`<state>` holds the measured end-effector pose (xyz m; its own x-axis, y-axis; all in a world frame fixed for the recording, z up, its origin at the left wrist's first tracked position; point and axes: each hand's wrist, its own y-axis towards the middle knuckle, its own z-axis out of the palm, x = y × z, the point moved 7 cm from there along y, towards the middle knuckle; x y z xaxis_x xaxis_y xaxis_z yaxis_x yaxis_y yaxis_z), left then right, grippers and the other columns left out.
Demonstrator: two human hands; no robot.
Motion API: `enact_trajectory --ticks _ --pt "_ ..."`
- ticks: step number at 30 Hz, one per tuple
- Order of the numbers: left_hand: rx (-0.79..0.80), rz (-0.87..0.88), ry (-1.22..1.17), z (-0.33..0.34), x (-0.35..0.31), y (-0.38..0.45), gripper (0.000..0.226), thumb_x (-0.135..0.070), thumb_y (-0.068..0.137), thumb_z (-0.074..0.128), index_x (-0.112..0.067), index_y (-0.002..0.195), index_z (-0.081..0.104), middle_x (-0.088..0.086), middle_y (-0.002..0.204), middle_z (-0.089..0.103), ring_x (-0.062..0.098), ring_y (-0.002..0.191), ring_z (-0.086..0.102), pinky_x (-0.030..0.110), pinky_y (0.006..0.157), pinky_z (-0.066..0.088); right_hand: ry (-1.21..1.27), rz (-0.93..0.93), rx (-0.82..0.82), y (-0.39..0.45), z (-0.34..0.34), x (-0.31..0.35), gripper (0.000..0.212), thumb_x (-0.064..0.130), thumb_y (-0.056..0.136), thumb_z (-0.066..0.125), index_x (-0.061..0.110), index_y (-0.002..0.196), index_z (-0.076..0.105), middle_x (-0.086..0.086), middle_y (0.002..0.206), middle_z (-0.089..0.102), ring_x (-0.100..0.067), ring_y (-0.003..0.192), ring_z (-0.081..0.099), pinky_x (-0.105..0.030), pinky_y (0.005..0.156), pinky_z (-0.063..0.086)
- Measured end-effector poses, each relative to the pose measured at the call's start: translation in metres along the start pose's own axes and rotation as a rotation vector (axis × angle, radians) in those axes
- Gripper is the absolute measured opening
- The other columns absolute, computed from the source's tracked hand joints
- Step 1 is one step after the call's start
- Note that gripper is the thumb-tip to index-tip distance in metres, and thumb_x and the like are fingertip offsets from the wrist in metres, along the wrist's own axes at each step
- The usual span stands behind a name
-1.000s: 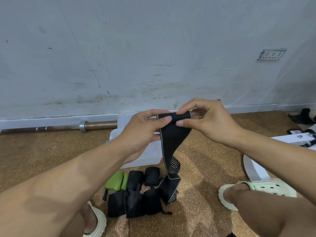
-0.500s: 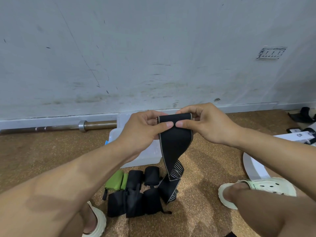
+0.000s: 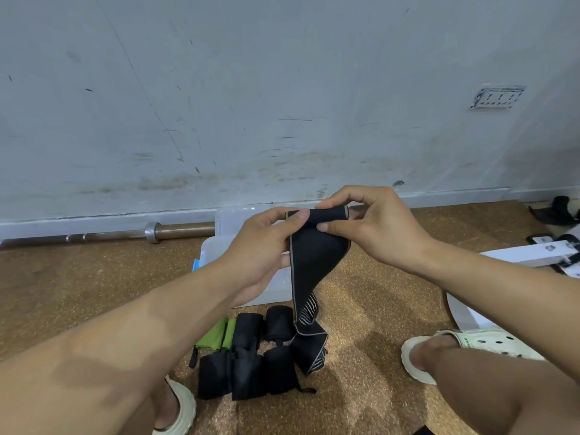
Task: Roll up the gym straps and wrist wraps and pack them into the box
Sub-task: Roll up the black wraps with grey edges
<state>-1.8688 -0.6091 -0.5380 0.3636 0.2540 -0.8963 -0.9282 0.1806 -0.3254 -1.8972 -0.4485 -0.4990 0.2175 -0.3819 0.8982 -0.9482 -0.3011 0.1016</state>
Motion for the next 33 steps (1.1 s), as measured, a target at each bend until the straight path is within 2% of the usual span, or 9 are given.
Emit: enact_trajectory --ticks 2,6,10,14,18,22,25,28,33 --pt "-0.022 0.001 -0.015 -0.004 0.000 0.001 0.020 -0.013 0.099 0.063 -0.006 0.118 0.067 0.012 0.103 0.074 0.023 0.091 0.074 0.036 0.084 0.062 0.056 0.059 0.039 0.001 0.001 -0.004 0.024 0.029 0.077 0.089 0.033 0.100 0.080 -0.034 0.095 0.071 -0.059 0.094 0.064 -0.070 0.087 0.053" --pt "-0.008 0.050 0.001 -0.005 -0.007 0.001 0.022 -0.003 0.097 0.063 -0.010 0.118 0.065 0.011 0.100 0.076 0.021 0.091 0.075 0.034 0.084 0.062 0.278 0.212 0.073 0.000 0.000 -0.010 0.030 0.017 0.084 0.080 0.016 0.114 0.075 -0.019 0.109 0.076 -0.026 0.100 0.076 -0.034 0.088 0.062" --pt "0.002 0.093 0.065 -0.005 -0.011 0.000 0.027 -0.003 0.095 0.067 -0.010 0.121 0.063 0.012 0.102 0.077 0.024 0.094 0.075 0.036 0.083 0.062 0.364 0.274 0.150 -0.004 0.008 -0.011 0.030 0.010 0.094 0.069 0.007 0.123 0.069 -0.017 0.111 0.077 -0.029 0.106 0.075 -0.040 0.094 0.060" --pt "0.013 0.078 0.060 -0.003 -0.010 -0.001 0.029 -0.011 0.095 0.069 -0.007 0.123 0.064 0.015 0.110 0.076 0.027 0.099 0.075 0.038 0.083 0.062 0.338 0.227 0.070 -0.003 0.004 -0.009 0.024 0.002 0.092 0.071 0.010 0.114 0.072 -0.012 0.108 0.078 -0.027 0.099 0.076 -0.033 0.084 0.062" --pt "0.014 0.078 0.084 -0.003 -0.007 -0.001 0.024 -0.012 0.097 0.066 -0.003 0.119 0.067 0.014 0.106 0.077 0.023 0.092 0.076 0.036 0.079 0.063 0.285 0.190 -0.002 -0.001 0.002 -0.007 0.025 0.000 0.088 0.075 0.017 0.107 0.076 -0.010 0.116 0.075 -0.029 0.102 0.075 -0.029 0.086 0.061" --pt "-0.017 0.118 0.091 -0.006 -0.008 0.000 0.019 -0.005 0.093 0.069 -0.005 0.112 0.067 0.012 0.099 0.077 0.023 0.090 0.076 0.035 0.077 0.063 0.411 0.270 0.049 -0.003 0.005 -0.006 0.027 0.014 0.079 0.080 0.014 0.106 0.077 -0.015 0.118 0.074 -0.024 0.101 0.075 -0.029 0.086 0.061" --pt "-0.039 0.154 0.149 -0.008 -0.009 0.000 0.023 0.003 0.088 0.073 -0.011 0.106 0.072 0.012 0.106 0.075 0.023 0.095 0.075 0.036 0.083 0.063 0.478 0.326 0.089 -0.005 0.009 -0.009 0.029 0.023 0.077 0.076 0.009 0.103 0.077 -0.012 0.106 0.076 -0.018 0.095 0.072 -0.031 0.090 0.059" --pt "-0.054 0.146 0.162 -0.009 -0.008 0.000 0.032 0.009 0.085 0.074 -0.014 0.107 0.072 0.011 0.112 0.074 0.024 0.099 0.075 0.038 0.088 0.062 0.441 0.289 0.017 -0.004 0.005 -0.009 0.017 0.009 0.079 0.078 0.011 0.096 0.076 -0.004 0.099 0.078 -0.016 0.091 0.074 -0.028 0.088 0.061" --pt "0.054 0.032 0.103 -0.003 -0.005 -0.002 0.033 -0.012 0.089 0.075 -0.009 0.122 0.067 0.011 0.111 0.077 0.024 0.103 0.075 0.037 0.090 0.060 0.378 0.178 -0.058 -0.003 -0.001 0.001 0.032 -0.001 0.073 0.082 0.013 0.100 0.073 -0.002 0.103 0.077 -0.018 0.088 0.076 -0.024 0.080 0.061"
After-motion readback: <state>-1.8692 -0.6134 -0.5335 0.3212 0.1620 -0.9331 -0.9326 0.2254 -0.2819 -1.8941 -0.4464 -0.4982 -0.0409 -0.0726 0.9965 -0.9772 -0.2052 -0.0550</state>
